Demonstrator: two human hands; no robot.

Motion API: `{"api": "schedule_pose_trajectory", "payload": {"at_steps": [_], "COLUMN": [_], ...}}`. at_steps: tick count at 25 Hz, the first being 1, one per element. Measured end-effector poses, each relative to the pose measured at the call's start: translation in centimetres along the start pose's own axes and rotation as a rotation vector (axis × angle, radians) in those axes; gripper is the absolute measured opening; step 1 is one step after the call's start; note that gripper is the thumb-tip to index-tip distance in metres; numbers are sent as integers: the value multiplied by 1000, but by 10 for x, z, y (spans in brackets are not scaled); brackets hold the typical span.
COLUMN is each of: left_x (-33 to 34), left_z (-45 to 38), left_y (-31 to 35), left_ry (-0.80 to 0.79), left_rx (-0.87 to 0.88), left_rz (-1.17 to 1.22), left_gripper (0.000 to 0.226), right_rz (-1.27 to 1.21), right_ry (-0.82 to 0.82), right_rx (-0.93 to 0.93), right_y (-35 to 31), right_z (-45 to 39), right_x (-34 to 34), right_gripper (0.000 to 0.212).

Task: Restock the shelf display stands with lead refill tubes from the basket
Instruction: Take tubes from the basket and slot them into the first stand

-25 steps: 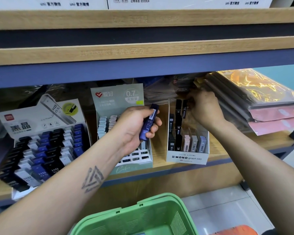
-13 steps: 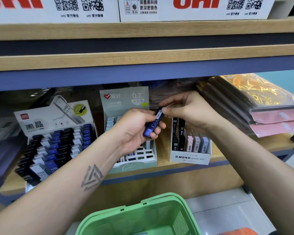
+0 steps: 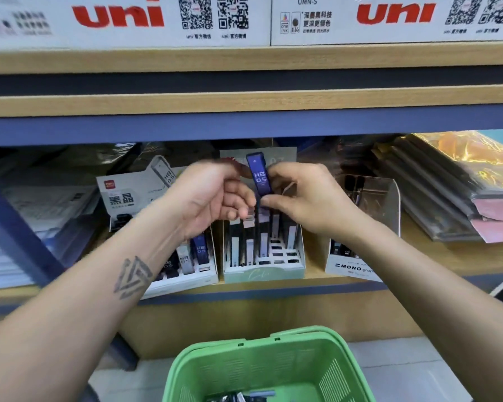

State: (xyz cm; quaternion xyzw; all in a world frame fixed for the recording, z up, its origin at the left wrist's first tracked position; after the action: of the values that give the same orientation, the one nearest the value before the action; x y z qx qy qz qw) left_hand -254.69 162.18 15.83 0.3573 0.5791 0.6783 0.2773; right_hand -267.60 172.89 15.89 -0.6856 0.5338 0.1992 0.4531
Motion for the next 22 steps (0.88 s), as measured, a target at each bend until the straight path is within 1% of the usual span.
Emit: {"api": "schedule_pose_trajectory", "payload": {"at_steps": [1, 2, 4, 5, 6, 7, 10, 12, 13, 14, 16, 17, 20, 22], "left_x": [-10, -20, -33, -39, -46, -52, -69, -77, -82, -88, -97, -101, -109, -115], "left_z": [4, 8, 16, 21, 25, 29, 39, 43, 45, 46, 46, 47, 49, 51], "left_y": [5, 8, 9, 9, 8, 8, 11, 9, 6, 2, -6, -12, -34, -47], "left_ry": [22, 30, 26, 38, 58, 84, 139, 112, 91, 70, 5, -53, -231, -278], "left_rx": [46, 85, 121, 141, 165, 186, 238, 221, 195, 182, 201, 197, 88, 20], "left_rz": [-80, -162, -267, -301, -334, -374, -590, -805, -931, -1071, -1334, -1423, -1559, -1626], "left_gripper": [13, 15, 21, 20, 18, 16, 9, 9, 14, 22, 39, 48, 74, 87], "right_rz": [-103, -178, -219, -226, -238, -241, -169, -161, -132, -63, 109, 159, 216, 237], "right_ry": [-48, -100, -166, -187, -202, -208, -168, -162, -182, -199, -219, -224, -230, -236], "right_rx": [69, 102, 93, 75, 56, 32, -33, -13, 6, 8, -36, -57, -92, -105], "right_y": [-6, -12, -25, -32, -38, -44, -60, -63, -65, -67, -70, -72, -73, -73], "right_z": [-1, -3, -5, -7, -8, -10, -16, -21, -22, -23, -21, -19, -14, -14], "right_x": [7, 14, 25, 31, 36, 41, 55, 63, 67, 72, 83, 89, 101, 106], "right_gripper": [43, 57, 77, 81, 80, 74, 43, 24, 17, 15, 16, 17, 17, 15]}}
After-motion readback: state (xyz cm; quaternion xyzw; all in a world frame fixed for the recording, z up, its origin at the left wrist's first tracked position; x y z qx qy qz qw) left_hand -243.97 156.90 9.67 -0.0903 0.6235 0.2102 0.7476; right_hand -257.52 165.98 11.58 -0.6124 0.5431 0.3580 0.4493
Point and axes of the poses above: each hand's wrist, its own z-axis away from the middle knuckle, its own x-axis out of the palm, y = z × x, the point moved 4 cm from there along -z, towards the middle knuckle, and after that the axes turned 8 degrees about z, right-handed, at the moved point
